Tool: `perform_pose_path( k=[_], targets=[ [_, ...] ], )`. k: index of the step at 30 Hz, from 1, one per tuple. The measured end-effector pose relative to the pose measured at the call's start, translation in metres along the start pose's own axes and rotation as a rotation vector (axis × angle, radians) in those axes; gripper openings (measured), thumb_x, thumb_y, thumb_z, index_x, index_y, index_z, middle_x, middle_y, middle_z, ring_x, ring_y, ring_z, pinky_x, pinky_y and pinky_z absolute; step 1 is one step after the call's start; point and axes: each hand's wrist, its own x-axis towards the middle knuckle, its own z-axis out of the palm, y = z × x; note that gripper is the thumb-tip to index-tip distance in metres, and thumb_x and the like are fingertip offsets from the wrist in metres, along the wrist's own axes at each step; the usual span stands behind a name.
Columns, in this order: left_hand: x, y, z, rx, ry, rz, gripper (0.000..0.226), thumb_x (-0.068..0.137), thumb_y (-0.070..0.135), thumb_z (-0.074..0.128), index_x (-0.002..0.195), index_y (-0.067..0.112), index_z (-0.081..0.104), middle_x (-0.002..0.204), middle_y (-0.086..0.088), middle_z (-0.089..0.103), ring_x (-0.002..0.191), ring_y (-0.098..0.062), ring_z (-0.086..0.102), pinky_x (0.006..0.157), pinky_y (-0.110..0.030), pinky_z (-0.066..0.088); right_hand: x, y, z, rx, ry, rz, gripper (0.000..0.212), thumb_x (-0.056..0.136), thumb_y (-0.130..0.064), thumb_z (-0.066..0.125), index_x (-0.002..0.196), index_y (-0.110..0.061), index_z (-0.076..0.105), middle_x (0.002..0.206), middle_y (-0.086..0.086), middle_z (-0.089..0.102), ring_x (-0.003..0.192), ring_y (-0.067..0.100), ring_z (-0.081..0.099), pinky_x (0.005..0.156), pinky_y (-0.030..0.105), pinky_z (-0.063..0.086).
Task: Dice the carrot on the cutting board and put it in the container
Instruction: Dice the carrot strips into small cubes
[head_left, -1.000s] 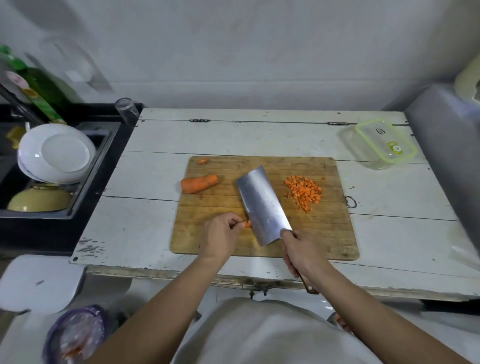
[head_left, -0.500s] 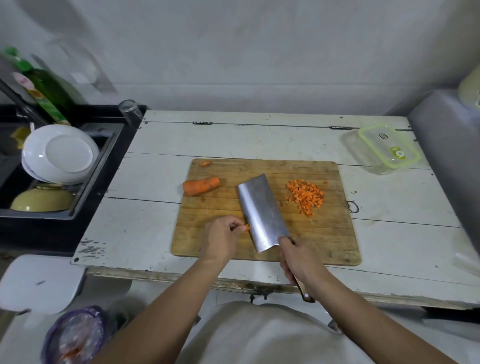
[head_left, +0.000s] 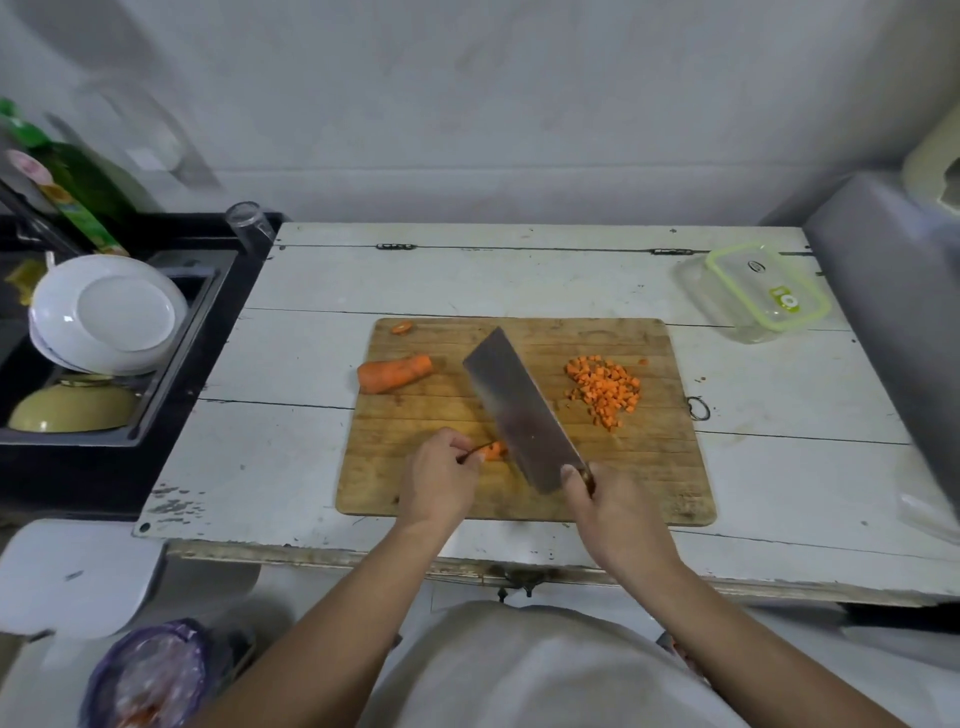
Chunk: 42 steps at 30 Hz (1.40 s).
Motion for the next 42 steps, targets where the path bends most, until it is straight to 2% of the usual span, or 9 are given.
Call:
perform_pose_path(
  k=[3,7,13,21,28,32,38,40,42],
  targets=[
    [-0.003,0.000,0.002,-0.055,0.026,-0.016,0.013,0.098,0.021,0.066,0.087,0.027,0.066,0.087,0.010,0.070,0.079,-0.004,0.063,0.063,-0.021,0.048,-0.010,0.000,0.007,-0.327,0.135,-0.200,0.031,0.103,-0.044,0.045,0.087,-0.020,0.056,0.058,-0.006,0.052,0.050,0.021,0.051,0.051,0.034,0.040],
    [-0.003,0.002,0.010,-0.108,0.056,-0.094,0.022,0.094,0.025,0.070,0.073,0.028,0.066,0.074,0.006,0.071,0.073,-0.019,0.067,0.068,-0.037,0.057,-0.019,0.003,0.016,-0.530,0.224,-0.380,0.027,0.093,-0.037,0.063,0.077,-0.018,0.052,0.049,-0.001,0.055,0.036,0.029,0.052,0.045,0.028,0.029],
    [-0.013,0.002,0.017,0.081,0.223,-0.144,0.025,0.088,0.042,0.064,0.066,0.032,0.064,0.066,0.010,0.066,0.086,-0.031,0.063,0.084,-0.045,0.053,-0.024,-0.001,0.019,-0.605,0.256,-0.427,0.028,0.086,-0.034,0.076,0.076,-0.017,0.056,0.051,0.002,0.056,0.035,0.029,0.052,0.040,0.027,0.023],
    [-0.019,0.013,0.015,0.086,0.191,-0.228,0.019,0.091,0.014,0.055,0.078,0.022,0.065,0.086,-0.001,0.068,0.110,-0.032,0.051,0.099,-0.046,0.040,-0.027,-0.006,0.025,-0.678,0.259,-0.440,0.029,0.080,-0.032,0.080,0.073,-0.017,0.057,0.050,0.003,0.056,0.034,0.028,0.053,0.036,0.026,0.026],
    [-0.020,0.018,0.012,0.087,0.188,-0.237,0.024,0.095,0.013,0.053,0.075,0.026,0.056,0.078,0.006,0.053,0.114,-0.030,0.048,0.101,-0.045,0.037,-0.029,-0.004,0.026,-0.700,0.236,-0.442,0.030,0.079,-0.028,0.082,0.073,-0.016,0.055,0.048,0.004,0.052,0.032,0.027,0.048,0.039,0.026,0.021],
    [-0.019,0.014,0.014,0.075,0.187,-0.224,0.024,0.094,0.016,0.056,0.073,0.027,0.058,0.074,0.010,0.050,0.112,-0.030,0.050,0.100,-0.044,0.037,-0.026,-0.006,0.031,-0.736,0.151,-0.389,0.039,0.060,-0.018,0.092,0.072,-0.016,0.054,0.048,0.005,0.052,0.033,0.024,0.049,0.039,0.027,0.019],
    [-0.016,0.009,0.016,0.085,0.193,-0.197,0.025,0.095,0.019,0.057,0.071,0.028,0.058,0.073,0.011,0.050,0.110,-0.029,0.050,0.098,-0.043,0.035,-0.024,-0.010,0.032,-0.710,0.094,-0.368,0.043,0.054,-0.019,0.094,0.073,-0.016,0.055,0.047,0.003,0.052,0.032,0.022,0.049,0.040,0.025,0.017],
    [-0.015,0.008,0.016,0.088,0.192,-0.201,0.024,0.095,0.020,0.058,0.072,0.028,0.058,0.073,0.011,0.051,0.110,-0.030,0.050,0.098,-0.043,0.036,-0.024,-0.010,0.028,-0.691,0.094,-0.381,0.039,0.063,-0.027,0.092,0.076,-0.017,0.056,0.049,0.002,0.054,0.034,0.024,0.051,0.039,0.026,0.018],
    [-0.013,0.007,0.017,0.091,0.187,-0.199,0.021,0.094,0.027,0.062,0.073,0.029,0.062,0.074,0.010,0.058,0.111,-0.030,0.051,0.098,-0.043,0.037,-0.025,-0.008,0.020,-0.622,0.122,-0.395,0.026,0.089,-0.040,0.071,0.086,-0.019,0.055,0.060,0.002,0.062,0.044,0.028,0.058,0.042,0.029,0.026]
  ],
)
